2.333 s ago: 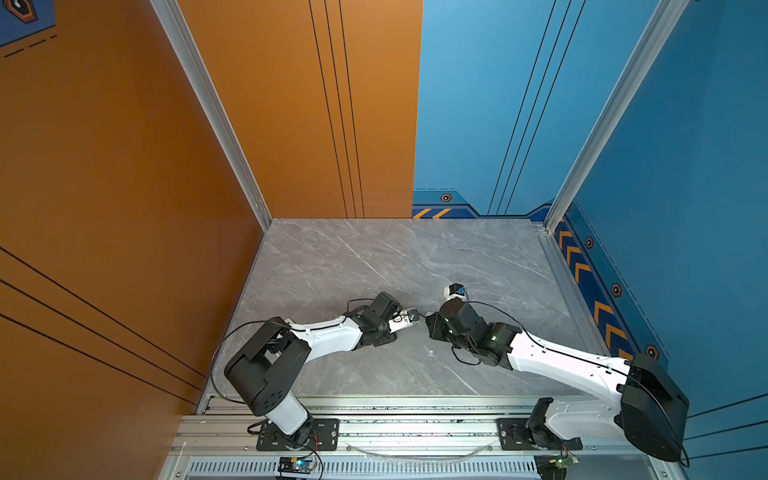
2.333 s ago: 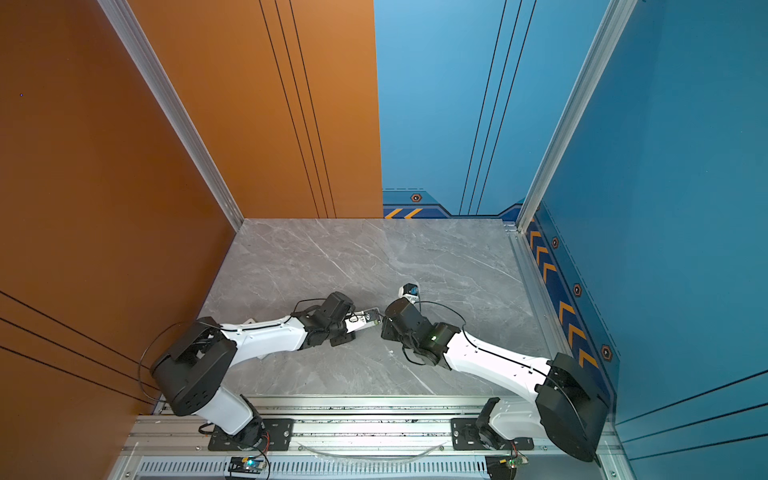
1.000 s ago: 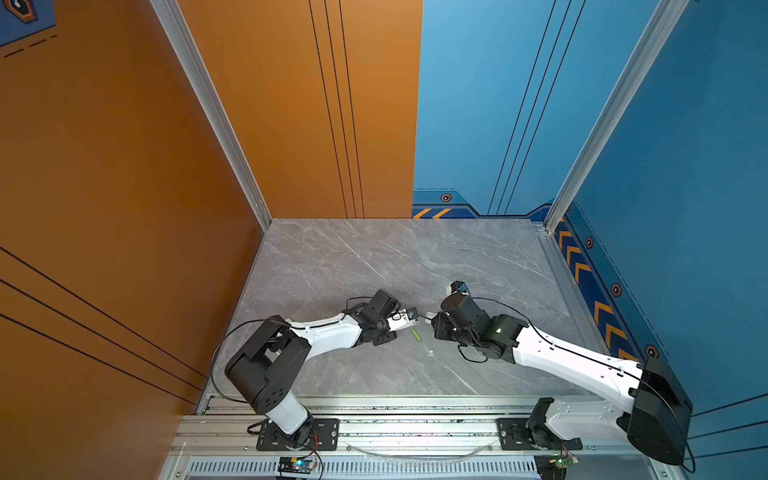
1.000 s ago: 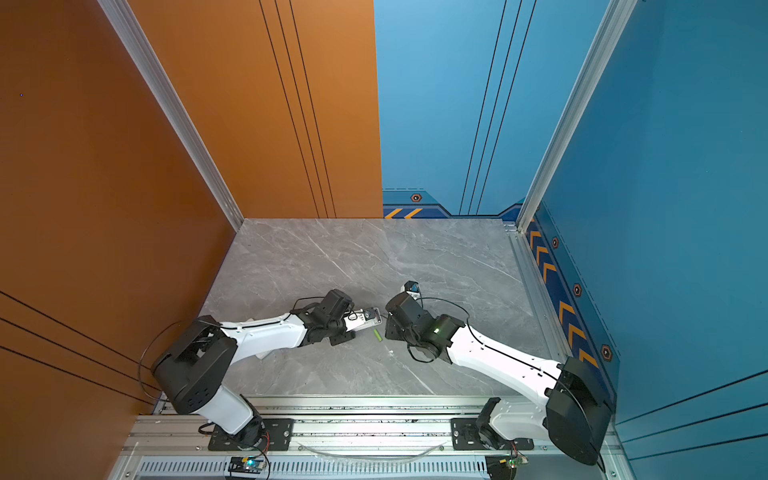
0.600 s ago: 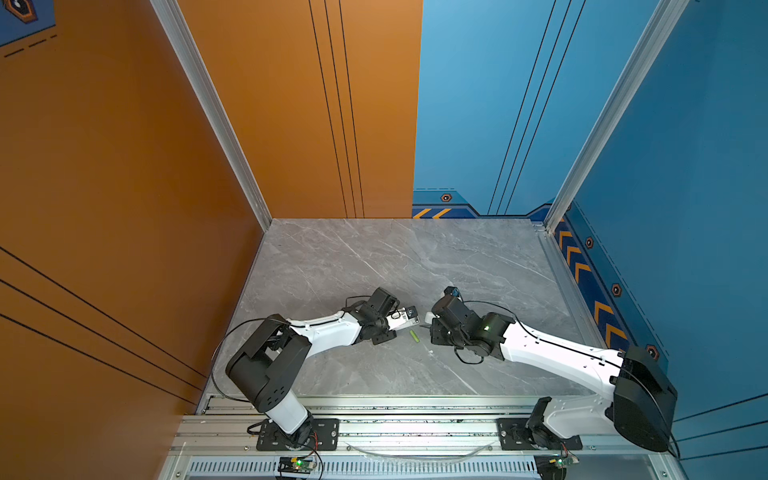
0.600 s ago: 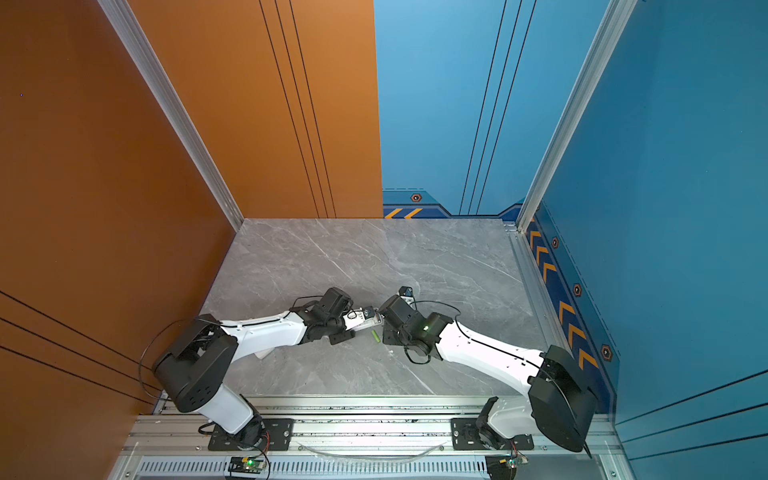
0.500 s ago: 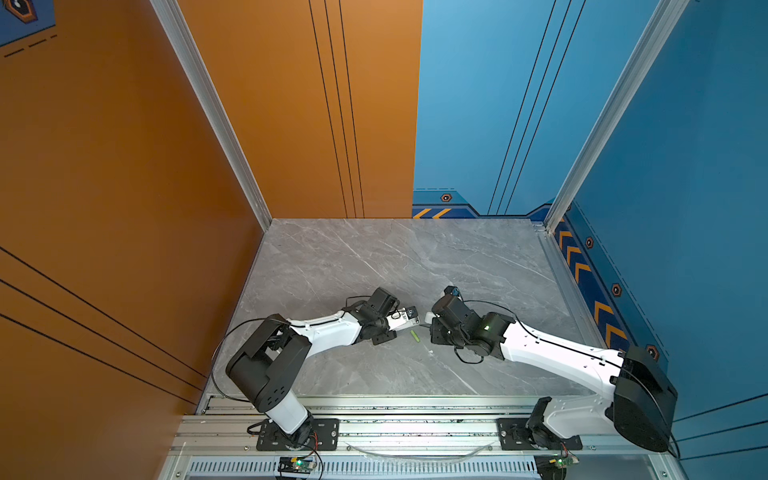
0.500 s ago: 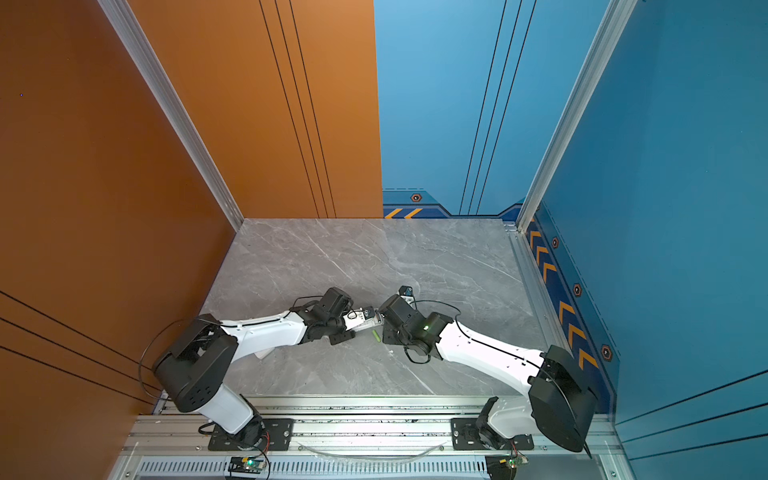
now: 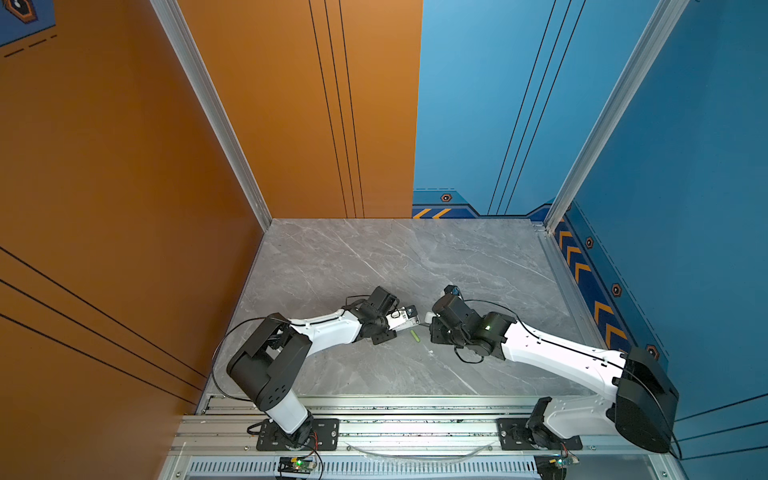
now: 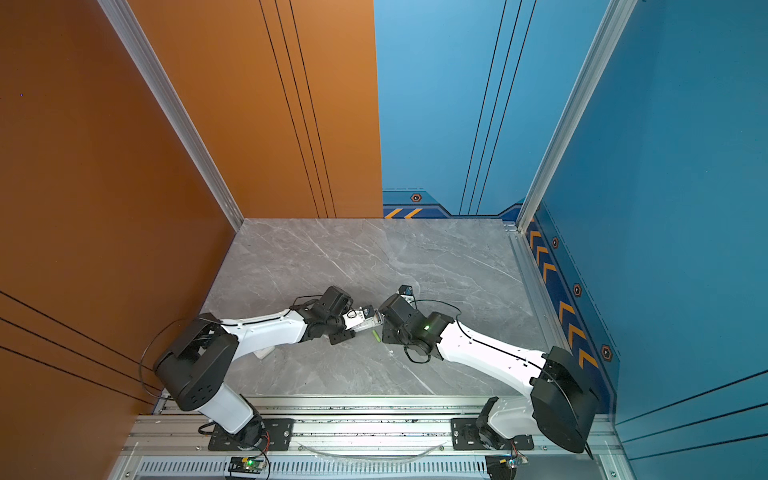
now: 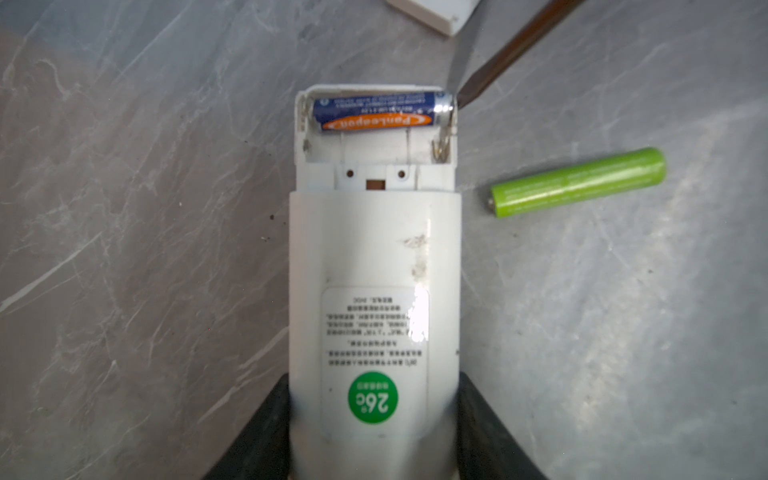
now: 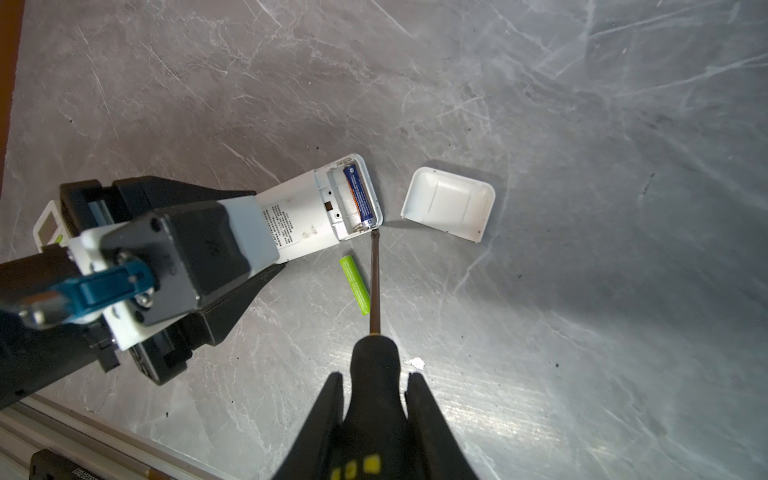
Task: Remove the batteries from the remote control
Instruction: 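Move the screwdriver tip to the blue-orange battery's end with the right gripper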
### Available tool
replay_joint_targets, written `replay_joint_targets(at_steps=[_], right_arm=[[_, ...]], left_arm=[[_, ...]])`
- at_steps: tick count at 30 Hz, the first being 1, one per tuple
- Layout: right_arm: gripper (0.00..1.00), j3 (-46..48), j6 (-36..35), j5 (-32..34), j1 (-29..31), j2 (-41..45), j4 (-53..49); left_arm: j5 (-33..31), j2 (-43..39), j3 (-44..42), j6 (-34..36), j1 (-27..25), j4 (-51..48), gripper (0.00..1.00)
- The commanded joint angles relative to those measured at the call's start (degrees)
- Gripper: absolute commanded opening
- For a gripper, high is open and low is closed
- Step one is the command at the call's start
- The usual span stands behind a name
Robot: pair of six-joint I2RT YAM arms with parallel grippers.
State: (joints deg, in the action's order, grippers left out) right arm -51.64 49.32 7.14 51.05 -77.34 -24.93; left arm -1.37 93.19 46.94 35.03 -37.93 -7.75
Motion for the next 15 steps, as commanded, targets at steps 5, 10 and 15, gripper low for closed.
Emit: replay_joint_targets(at_steps=[5,10,15], right_arm=[[0.0,-2.67,0.17,-1.42,1.15,1.7,0.58],[0.0,-3.2,0.11,-1.0,1.42,1.15,-0.12],[0.0,-2.68,0.22,0.38,1.08,0.84,-0.83]], left_arm=[[1.19,1.71,-1.0,-0.65,0.34,-5.08,0.2],[1.12,1.5,-1.23,-0.75,0.36,-4.82,0.21],[1.28,1.33,-1.27,-0.75,0.32,-4.82,0.21]])
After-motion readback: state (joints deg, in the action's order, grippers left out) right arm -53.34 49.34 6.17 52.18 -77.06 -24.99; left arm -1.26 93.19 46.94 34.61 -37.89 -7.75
